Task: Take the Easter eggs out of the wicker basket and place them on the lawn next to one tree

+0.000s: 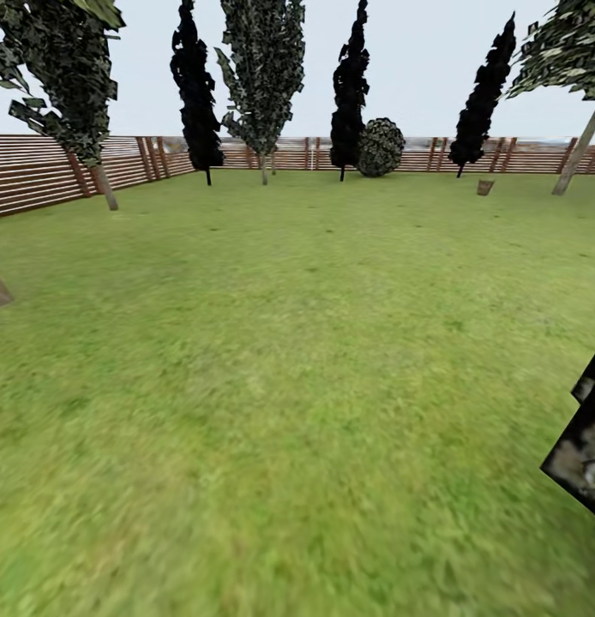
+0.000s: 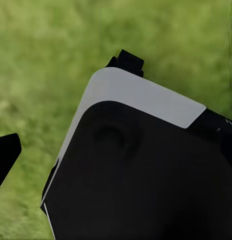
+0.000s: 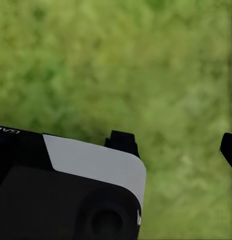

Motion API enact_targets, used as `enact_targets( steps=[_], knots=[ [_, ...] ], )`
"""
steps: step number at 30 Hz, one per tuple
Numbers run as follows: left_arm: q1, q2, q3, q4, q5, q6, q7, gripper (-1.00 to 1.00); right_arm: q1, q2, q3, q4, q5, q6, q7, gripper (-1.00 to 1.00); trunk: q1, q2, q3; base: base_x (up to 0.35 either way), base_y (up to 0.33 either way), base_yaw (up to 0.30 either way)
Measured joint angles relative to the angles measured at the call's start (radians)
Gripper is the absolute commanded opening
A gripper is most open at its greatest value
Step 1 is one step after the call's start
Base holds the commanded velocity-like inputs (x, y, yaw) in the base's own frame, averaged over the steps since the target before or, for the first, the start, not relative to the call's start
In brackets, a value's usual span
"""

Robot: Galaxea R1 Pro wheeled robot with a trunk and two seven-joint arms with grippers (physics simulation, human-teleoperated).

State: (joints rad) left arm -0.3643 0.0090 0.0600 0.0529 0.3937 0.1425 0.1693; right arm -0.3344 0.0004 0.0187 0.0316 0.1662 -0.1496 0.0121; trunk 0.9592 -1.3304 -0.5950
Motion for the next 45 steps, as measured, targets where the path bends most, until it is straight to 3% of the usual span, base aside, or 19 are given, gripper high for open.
enact_targets(
  steps=[13,45],
  knots=[
    [0.0,0.0,0.0,0.0,0.0,0.0,0.0,1.0,0.0,0.0,0.0,0.0,0.0,0.0,0.0,1.0,0.0,0.0,0.0,0.325,0.0,-0.25],
    [0.0,0.0,0.0,0.0,0.0,0.0,0.0,1.0,0.0,0.001,0.0,-0.001,-0.001,0.0,-0.003,1.0,0.0,0.0,0.0,0.325,0.0,-0.003]
  ],
)
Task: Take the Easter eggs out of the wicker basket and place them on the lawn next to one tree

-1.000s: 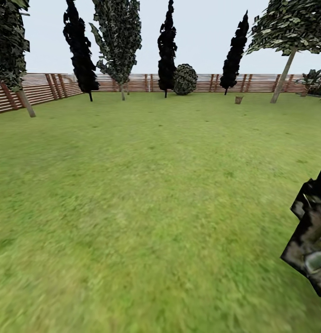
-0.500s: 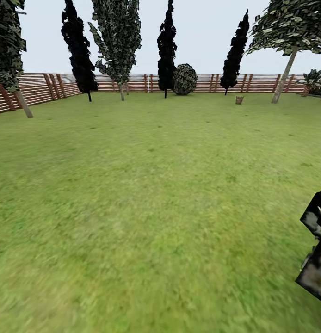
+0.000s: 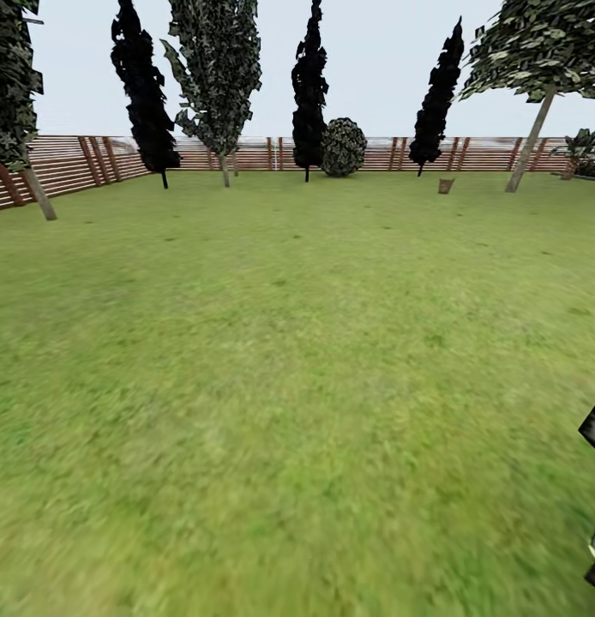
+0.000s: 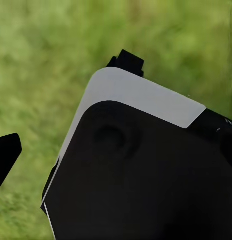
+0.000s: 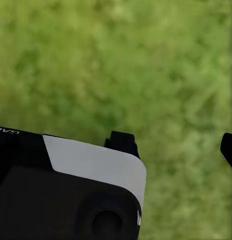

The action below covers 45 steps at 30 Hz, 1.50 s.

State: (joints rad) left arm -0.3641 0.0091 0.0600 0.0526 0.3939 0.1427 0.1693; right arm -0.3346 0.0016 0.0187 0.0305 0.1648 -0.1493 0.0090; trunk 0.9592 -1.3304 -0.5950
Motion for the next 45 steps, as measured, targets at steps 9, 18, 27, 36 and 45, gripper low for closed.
enact_targets(
  steps=[9,18,27,36,45],
  knots=[
    [0.0,0.0,0.0,0.0,0.0,0.0,0.0,1.0,0.0,0.0,0.0,0.0,0.0,0.0,0.0,1.0,0.0,0.0,0.0,0.325,0.0,-0.105],
    [0.0,0.0,0.0,0.0,0.0,0.0,0.0,1.0,0.0,0.0,0.0,0.0,0.0,0.0,0.0,1.0,0.0,0.0,0.0,0.325,0.0,-0.086],
    [0.0,0.0,0.0,0.0,0.0,0.0,0.0,1.0,0.0,0.0,0.0,0.0,0.0,0.0,0.0,1.0,0.0,0.0,0.0,0.325,0.0,-0.001],
    [0.0,0.0,0.0,0.0,0.0,0.0,0.0,1.0,0.0,0.0,0.0,0.0,0.0,-0.001,0.0,1.0,0.0,0.0,0.0,0.325,0.0,-0.132],
    [0.0,0.0,0.0,0.0,0.0,0.0,0.0,1.0,0.0,0.0,0.0,0.0,0.001,-0.001,0.0,1.0,0.0,0.0,0.0,0.325,0.0,-0.269]
  ],
)
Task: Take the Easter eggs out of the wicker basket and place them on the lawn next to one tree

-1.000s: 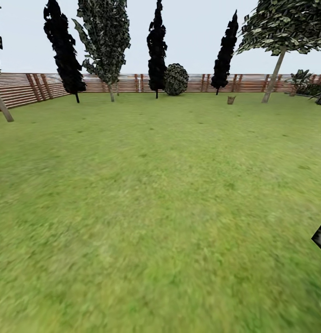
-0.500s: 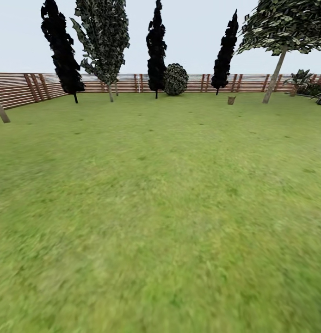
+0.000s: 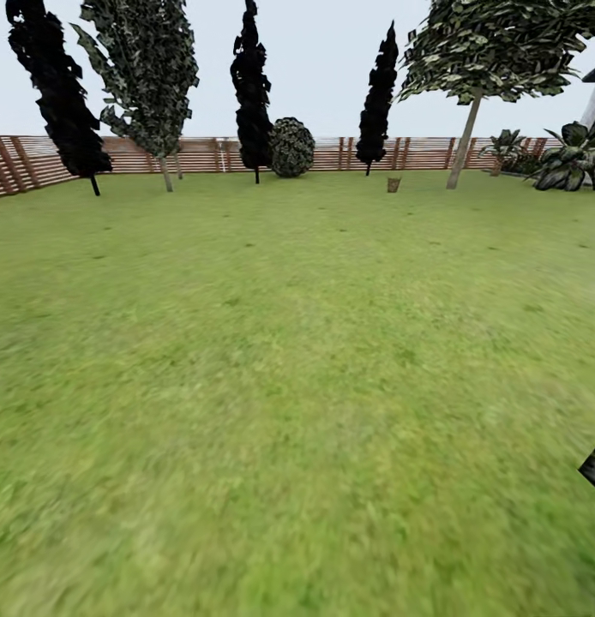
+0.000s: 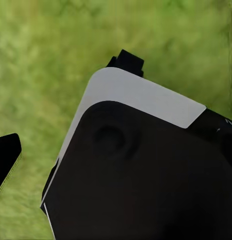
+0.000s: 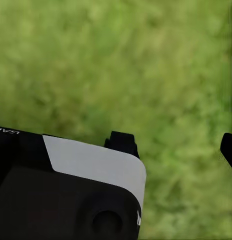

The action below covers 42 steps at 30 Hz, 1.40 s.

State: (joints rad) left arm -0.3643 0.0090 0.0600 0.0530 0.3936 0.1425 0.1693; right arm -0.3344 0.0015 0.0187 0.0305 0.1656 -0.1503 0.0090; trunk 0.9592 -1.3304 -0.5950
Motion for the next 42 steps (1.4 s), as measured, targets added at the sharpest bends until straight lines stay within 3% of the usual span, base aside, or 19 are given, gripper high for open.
enact_targets(
  steps=[8,16,42],
  knots=[
    [0.0,0.0,0.0,0.0,0.0,0.0,0.0,1.0,0.0,0.0,0.0,0.0,0.0,0.0,0.0,1.0,0.0,0.0,0.0,0.326,0.0,-0.272],
    [0.0,0.0,0.0,0.0,0.0,0.0,0.0,1.0,0.0,0.0,0.0,0.0,0.001,-0.001,0.0,1.0,0.0,0.0,0.001,0.325,0.0,-0.062],
    [0.0,0.0,0.0,0.0,0.0,0.0,0.0,1.0,0.0,0.0,0.0,0.0,0.001,-0.001,0.0,1.0,0.0,0.0,0.026,0.325,0.0,-0.199]
  ],
)
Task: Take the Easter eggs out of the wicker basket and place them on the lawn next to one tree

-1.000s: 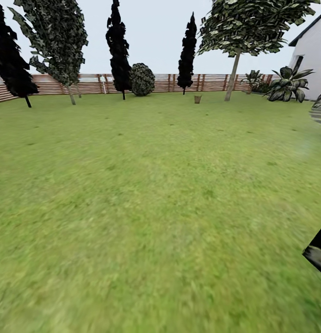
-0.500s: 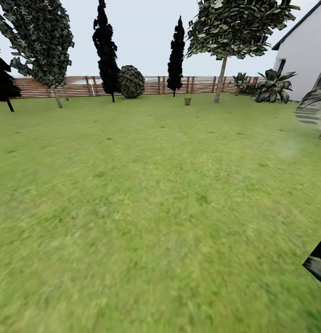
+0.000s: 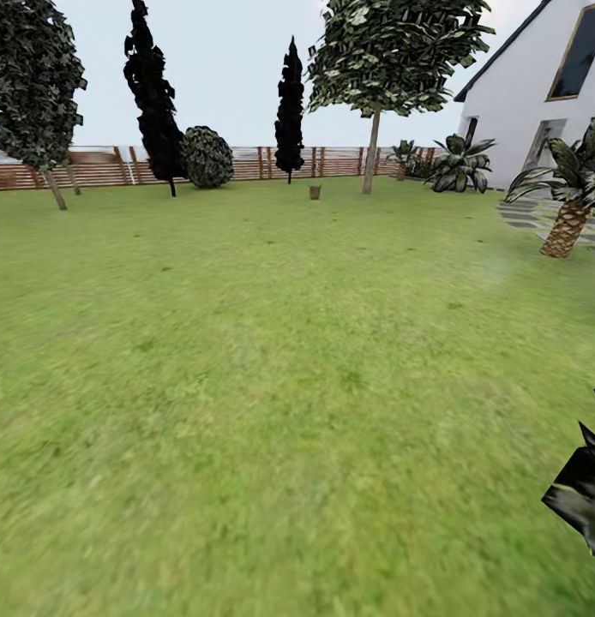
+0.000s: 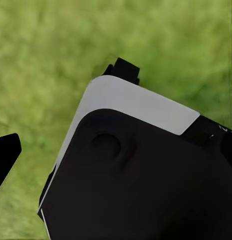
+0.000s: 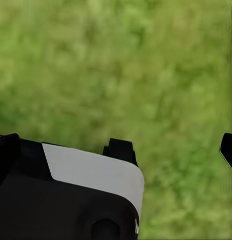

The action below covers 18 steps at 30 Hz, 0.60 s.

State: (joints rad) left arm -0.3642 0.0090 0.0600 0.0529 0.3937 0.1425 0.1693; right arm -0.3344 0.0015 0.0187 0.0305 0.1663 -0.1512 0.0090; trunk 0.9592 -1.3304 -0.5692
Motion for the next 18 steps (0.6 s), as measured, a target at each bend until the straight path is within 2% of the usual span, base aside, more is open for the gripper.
enact_targets(
  steps=[4,18],
  knots=[
    [0.0,0.0,0.0,0.0,0.0,0.0,0.0,1.0,0.0,0.0,0.0,0.0,0.0,0.0,0.0,1.0,0.0,0.0,0.001,0.326,0.0,-0.097],
    [0.0,0.0,0.0,0.0,0.0,0.0,0.0,1.0,0.0,0.0,0.0,0.001,0.0,0.001,0.0,1.0,0.0,0.0,0.002,0.325,0.0,-0.003]
  ],
)
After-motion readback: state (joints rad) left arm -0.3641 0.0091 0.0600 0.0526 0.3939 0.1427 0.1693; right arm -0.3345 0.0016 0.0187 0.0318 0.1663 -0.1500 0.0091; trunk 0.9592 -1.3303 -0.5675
